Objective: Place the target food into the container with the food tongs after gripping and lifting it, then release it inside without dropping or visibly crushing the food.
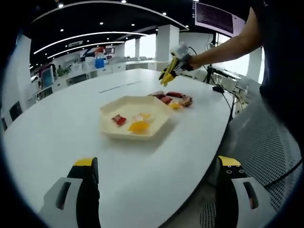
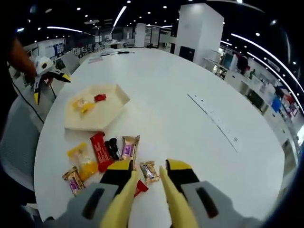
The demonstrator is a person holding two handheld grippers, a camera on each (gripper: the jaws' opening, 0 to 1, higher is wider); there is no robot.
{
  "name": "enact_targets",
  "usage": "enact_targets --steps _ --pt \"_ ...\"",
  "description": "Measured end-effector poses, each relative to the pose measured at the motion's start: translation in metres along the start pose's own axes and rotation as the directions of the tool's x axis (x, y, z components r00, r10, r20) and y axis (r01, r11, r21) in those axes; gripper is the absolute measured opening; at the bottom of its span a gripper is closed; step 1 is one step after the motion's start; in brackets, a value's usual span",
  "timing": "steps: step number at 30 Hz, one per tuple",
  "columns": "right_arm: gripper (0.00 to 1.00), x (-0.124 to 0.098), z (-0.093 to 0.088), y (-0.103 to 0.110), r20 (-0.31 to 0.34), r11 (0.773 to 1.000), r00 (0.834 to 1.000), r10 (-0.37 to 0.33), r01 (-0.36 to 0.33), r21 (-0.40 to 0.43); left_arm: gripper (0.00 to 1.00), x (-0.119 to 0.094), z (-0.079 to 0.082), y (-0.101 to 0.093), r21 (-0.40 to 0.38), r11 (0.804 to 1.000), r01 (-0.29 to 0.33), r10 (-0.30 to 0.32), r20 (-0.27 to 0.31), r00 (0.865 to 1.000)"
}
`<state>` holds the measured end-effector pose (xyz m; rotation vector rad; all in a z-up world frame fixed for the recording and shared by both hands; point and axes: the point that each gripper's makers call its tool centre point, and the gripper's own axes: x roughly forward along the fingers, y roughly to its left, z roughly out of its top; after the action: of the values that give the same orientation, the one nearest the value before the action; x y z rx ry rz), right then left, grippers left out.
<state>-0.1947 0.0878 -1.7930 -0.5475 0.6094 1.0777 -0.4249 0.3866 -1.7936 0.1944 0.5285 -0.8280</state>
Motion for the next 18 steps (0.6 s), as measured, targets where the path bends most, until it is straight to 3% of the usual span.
enact_targets --steps 7,18 --pt "0.25 0.014 -0.014 -0.001 -0.034 0.999 0.999 0.014 -0.015 -0.029 1.0 0.0 -0.001 0.0 0.007 1.0 -0.001 0.001 -0.009 1.0" --pt "0.26 0.026 -0.015 -0.002 -0.04 0.999 0.999 0.033 -0.034 -0.02 1.0 0.001 -0.004 0.0 -0.001 1.0 0.003 -0.003 -0.025 1.0"
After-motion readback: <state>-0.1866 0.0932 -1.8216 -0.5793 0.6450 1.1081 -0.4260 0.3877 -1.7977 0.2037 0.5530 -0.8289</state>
